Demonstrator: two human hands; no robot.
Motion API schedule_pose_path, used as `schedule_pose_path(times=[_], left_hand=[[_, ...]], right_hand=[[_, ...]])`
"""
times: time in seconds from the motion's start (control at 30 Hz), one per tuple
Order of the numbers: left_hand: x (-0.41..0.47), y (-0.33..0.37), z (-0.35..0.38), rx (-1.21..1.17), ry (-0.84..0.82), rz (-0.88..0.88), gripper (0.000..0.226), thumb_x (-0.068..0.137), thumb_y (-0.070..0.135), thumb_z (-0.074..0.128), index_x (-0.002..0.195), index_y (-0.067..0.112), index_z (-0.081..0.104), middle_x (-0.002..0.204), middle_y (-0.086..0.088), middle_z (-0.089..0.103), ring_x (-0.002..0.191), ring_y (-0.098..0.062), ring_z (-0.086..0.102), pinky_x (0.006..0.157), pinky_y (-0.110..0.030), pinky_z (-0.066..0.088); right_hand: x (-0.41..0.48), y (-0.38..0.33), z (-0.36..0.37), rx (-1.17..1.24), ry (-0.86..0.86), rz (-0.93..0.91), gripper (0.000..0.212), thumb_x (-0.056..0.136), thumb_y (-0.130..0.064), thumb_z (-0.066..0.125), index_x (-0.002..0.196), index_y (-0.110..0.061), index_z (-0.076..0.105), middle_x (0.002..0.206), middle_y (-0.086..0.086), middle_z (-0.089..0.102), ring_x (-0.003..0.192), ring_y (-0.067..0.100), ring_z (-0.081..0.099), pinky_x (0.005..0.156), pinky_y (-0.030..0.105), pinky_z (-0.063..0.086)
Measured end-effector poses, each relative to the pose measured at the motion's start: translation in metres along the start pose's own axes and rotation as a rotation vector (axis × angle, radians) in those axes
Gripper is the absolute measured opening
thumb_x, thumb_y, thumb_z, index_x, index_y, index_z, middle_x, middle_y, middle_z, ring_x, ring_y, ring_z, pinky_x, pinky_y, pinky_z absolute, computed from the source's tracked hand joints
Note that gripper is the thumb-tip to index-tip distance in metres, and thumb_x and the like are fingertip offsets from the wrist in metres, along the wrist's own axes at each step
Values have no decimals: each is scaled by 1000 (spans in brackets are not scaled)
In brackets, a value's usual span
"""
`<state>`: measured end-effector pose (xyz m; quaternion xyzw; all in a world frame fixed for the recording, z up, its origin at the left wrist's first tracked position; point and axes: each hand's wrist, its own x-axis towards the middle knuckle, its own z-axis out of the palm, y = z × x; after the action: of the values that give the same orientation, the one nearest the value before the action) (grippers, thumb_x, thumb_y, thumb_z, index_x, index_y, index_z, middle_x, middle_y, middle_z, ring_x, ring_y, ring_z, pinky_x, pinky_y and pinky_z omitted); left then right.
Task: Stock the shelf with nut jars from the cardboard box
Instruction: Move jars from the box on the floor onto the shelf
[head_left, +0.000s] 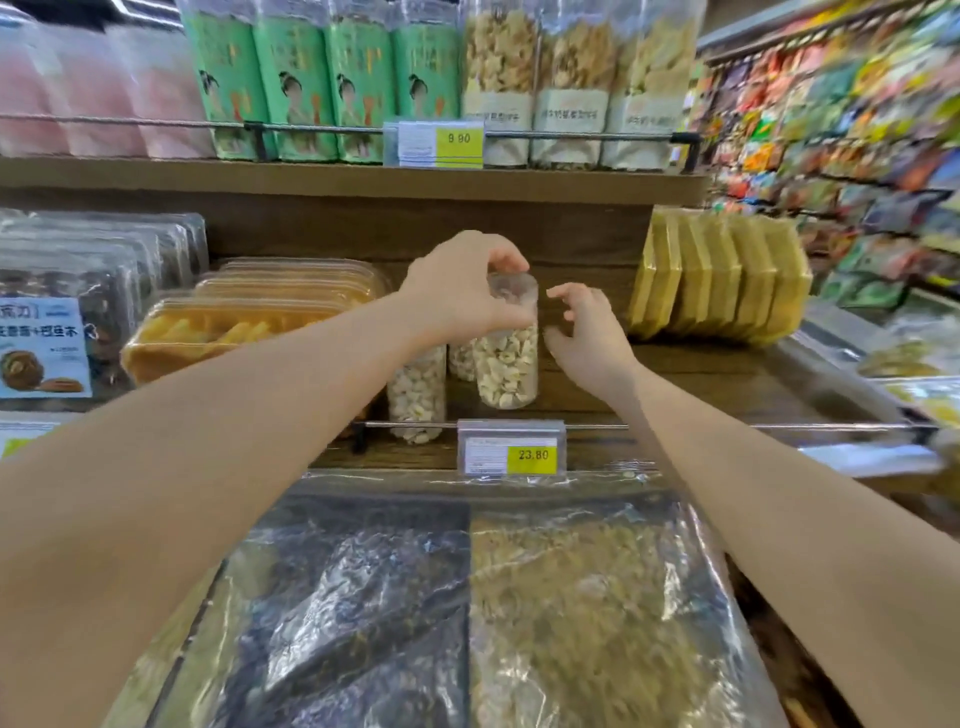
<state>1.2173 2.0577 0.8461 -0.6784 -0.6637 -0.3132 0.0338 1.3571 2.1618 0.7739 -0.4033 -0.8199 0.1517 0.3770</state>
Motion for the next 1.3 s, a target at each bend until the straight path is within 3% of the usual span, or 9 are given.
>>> schedule_pose_path(times=[0.17,0.37,0.57,0.67,0.8,0.93,1.07,1.2,1.3], left_hand=[[8,-9,26,292,-146,16,45,73,47,70,116,35,61,122,7,55,118,-18,51,90,-41,38],[6,-30,28,312,-252,-66,47,72,53,69,116,39,60,131,6,53,123,-17,48,96,-42,43],[-3,-23,22,347,-270,-63,53,75,60,64,121,34,58,129,2,53,119,-20,50,93,-40,45],[-25,-7,18,281,-140,-40,35,80,45,66,111,29,62,120,0,55,110,-19,54,83,-35,46],[-73,24,17,260,-343,39,23,84,35,66,104,25,62,107,4,61,92,-12,55,70,-24,44],[-123,54,16,239,-424,161,27,85,34,65,108,20,64,108,0,63,96,-18,60,82,-33,53],[-177,76,18,130,-495,233,6,85,32,59,86,26,58,87,9,57,89,-17,57,75,-27,48],[-244,80,22,-62,-561,352,13,85,32,61,95,24,65,96,6,64,90,-15,60,78,-26,47],[-303,80,33,-200,-633,451,11,82,34,64,89,26,64,83,13,59,83,-13,60,75,-27,47]], right_hand=[[-14,6,-17,-26,-36,-26,43,89,-14,57,131,-17,48,137,6,41,108,18,53,90,28,45],[-19,3,-21,-3,-27,-33,41,90,-16,58,130,-20,48,136,2,42,105,9,48,84,19,40],[-21,-7,-23,19,-31,-9,40,90,-18,57,129,-21,49,134,2,43,103,13,53,84,23,45],[-28,-19,-38,4,-24,-6,37,90,-21,57,127,-22,49,125,1,49,98,12,55,82,24,46],[-56,-48,-67,-47,-15,-28,33,88,-28,58,120,-23,52,107,-1,55,88,11,54,77,25,44],[-105,-82,-90,-94,5,-15,22,87,-27,60,108,-23,53,96,-2,56,82,10,54,72,26,46],[-171,-120,-101,-102,49,34,16,87,-22,59,101,-22,51,86,-4,53,77,12,52,70,28,45],[-257,-153,-96,-75,148,147,15,85,-16,61,96,-16,51,80,-5,51,74,13,49,66,26,37],[-335,-167,-90,-46,247,264,18,82,-14,64,89,-21,49,78,-10,49,69,8,47,68,23,37]])
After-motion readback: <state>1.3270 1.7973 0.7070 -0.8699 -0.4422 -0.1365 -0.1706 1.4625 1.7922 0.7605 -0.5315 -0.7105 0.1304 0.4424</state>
